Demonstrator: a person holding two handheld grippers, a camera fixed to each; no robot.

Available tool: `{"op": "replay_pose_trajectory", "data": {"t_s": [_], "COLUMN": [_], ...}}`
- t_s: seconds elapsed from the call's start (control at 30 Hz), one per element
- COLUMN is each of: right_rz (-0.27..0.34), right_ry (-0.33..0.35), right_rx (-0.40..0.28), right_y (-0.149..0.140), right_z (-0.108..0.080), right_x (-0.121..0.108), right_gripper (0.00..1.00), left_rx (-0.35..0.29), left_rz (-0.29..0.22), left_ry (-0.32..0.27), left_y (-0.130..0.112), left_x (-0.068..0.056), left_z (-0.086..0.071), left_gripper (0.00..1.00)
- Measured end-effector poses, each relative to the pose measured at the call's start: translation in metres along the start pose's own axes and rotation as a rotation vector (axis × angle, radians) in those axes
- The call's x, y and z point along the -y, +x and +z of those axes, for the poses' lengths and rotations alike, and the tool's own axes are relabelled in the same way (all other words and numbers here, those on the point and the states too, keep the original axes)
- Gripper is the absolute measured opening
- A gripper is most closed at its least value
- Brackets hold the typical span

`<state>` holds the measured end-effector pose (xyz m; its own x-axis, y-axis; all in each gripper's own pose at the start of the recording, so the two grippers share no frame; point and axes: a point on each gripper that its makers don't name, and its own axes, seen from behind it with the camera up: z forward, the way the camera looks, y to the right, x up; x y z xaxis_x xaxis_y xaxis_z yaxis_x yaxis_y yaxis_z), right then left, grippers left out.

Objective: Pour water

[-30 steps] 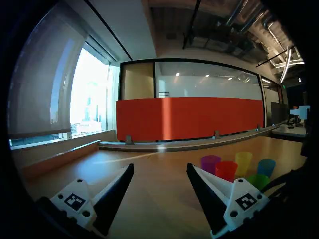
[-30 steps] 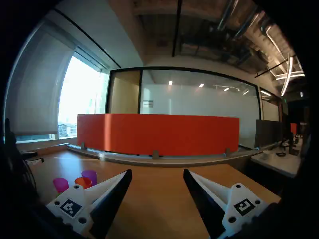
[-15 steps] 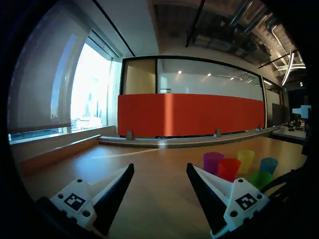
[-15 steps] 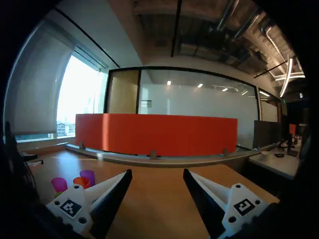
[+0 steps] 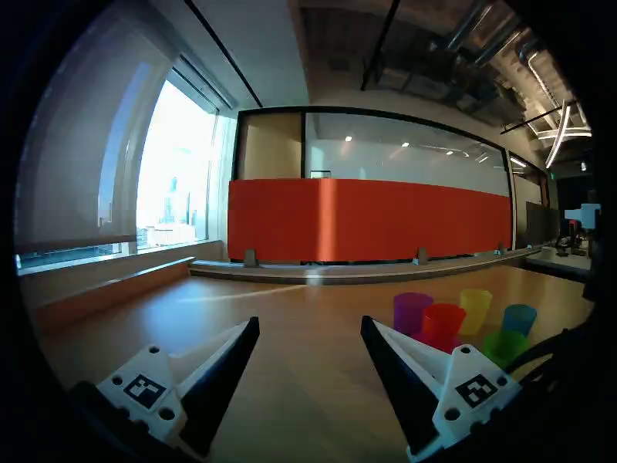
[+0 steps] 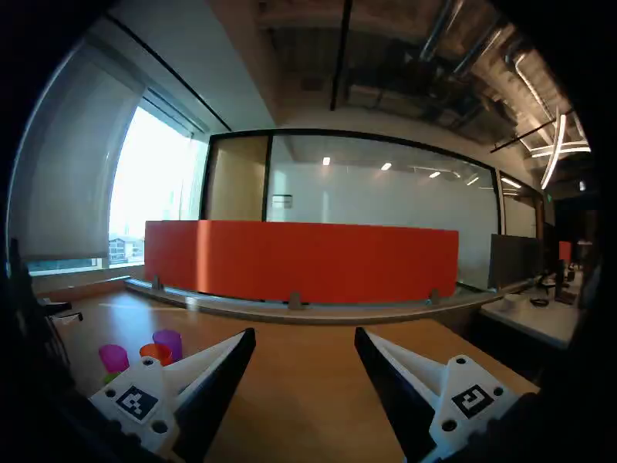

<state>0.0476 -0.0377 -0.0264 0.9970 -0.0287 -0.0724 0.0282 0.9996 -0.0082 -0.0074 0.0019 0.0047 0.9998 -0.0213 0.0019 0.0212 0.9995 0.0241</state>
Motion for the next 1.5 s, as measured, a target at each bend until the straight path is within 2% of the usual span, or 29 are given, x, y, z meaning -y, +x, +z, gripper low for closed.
{"op": "replay_pose_trajectory", "data": {"t_s": [0.6,0.9,1.1,1.5], "right_rz": [0.007,-0.002,-0.028,0.003], "right_ry": [-0.004,-0.025,-0.033,-0.030], "right_rx": [-0.002,-0.037,-0.073,-0.101], "right_y": [-0.001,0.006,0.007,-0.020], "right_z": [-0.002,-0.004,-0.004,-0.003], "right_x": [-0.003,-0.012,-0.016,-0.024], "right_gripper": [0.99,1.00,1.00,0.99], "left_rx": [-0.005,-0.005,-0.005,-0.005], "left_rz": [0.017,0.019,0.020,0.019], "left_ry": [-0.002,-0.001,-0.001,-0.001], "left_y": [0.000,0.000,0.000,0.000], "left_x": [-0.001,-0.001,-0.001,0.000], "left_z": [-0.002,-0.002,-0.002,-0.002], "left_gripper": [0.98,0.98,0.98,0.98]}}
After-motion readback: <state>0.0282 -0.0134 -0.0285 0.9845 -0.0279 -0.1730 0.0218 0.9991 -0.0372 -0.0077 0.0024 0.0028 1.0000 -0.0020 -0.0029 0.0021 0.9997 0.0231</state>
